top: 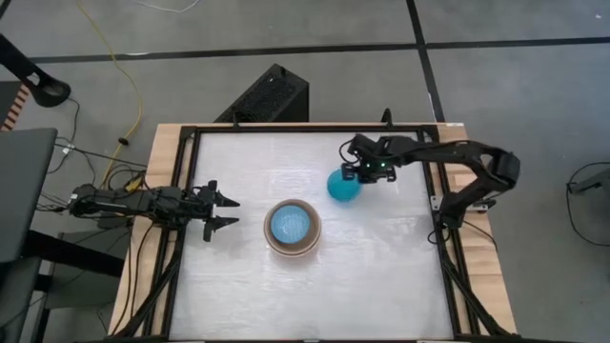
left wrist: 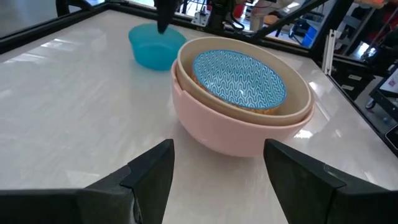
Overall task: Nest bowls inside each other by size order
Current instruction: Stack the transparent blue bowl on top of the blue bowl
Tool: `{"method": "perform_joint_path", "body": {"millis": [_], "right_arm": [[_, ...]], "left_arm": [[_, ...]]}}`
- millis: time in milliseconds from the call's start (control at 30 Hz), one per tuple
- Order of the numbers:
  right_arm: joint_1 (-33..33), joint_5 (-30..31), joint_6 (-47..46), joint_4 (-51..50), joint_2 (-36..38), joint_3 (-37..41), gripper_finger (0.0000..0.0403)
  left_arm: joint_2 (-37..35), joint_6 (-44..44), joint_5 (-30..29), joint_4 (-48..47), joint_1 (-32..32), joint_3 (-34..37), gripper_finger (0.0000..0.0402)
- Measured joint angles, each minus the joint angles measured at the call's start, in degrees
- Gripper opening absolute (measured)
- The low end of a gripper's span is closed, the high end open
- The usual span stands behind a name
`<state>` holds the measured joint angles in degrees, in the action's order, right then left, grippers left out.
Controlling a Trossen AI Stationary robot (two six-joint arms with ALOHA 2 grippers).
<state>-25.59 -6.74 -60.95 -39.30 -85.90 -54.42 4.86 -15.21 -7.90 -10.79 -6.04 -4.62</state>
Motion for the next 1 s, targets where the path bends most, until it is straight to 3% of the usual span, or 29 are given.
{"method": "perform_joint_path", "body": {"millis": [367, 700, 1000], "right_arm": [[4.93, 4.80, 0.34, -2.47, 3.41, -12.73, 0.0000], [14.29, 10.12, 1.42, -1.72, 3.08, -26.56, 0.0000], [24.96, 15.11, -4.72, 2.75, 1.62, -28.12, 0.0000]], "left_arm": [[0.00, 0.90, -0.02, -0.02, 0.02, 0.00, 0.0238], [0.00, 1.25, 0.00, -0.02, 0.02, 0.00, 0.0238], [0.00, 2.58, 0.02, -0.02, 0.02, 0.00, 0.0238]]}}
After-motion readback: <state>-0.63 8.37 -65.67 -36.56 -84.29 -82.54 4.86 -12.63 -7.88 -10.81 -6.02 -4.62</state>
